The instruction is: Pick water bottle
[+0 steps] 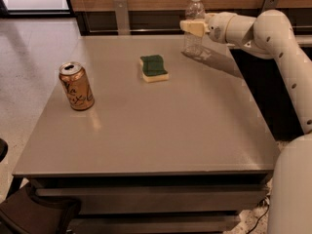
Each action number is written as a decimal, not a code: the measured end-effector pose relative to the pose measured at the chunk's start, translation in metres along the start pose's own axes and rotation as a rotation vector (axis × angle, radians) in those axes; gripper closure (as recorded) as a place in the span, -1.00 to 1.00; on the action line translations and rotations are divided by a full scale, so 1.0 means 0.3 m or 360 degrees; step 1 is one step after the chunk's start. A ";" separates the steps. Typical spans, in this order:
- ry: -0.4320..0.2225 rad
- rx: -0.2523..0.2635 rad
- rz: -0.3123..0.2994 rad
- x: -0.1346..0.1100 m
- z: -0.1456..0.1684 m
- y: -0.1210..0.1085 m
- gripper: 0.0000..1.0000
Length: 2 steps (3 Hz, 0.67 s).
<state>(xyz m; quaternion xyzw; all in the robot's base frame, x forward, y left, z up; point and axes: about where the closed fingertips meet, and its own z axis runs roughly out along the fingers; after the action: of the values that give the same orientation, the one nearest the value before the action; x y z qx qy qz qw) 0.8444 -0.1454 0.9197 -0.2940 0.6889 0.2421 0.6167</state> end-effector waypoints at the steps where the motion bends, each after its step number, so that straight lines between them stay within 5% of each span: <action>1: 0.0001 -0.0006 0.0001 0.002 0.009 0.006 0.42; 2: 0.0001 -0.0014 0.0003 0.004 0.019 0.013 0.91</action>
Offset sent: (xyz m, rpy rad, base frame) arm 0.0006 0.0032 -0.0011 0.0007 0.0015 0.0042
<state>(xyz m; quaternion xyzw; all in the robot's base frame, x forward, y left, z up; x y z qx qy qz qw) 0.8455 -0.1388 0.9177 -0.2962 0.6884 0.2456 0.6149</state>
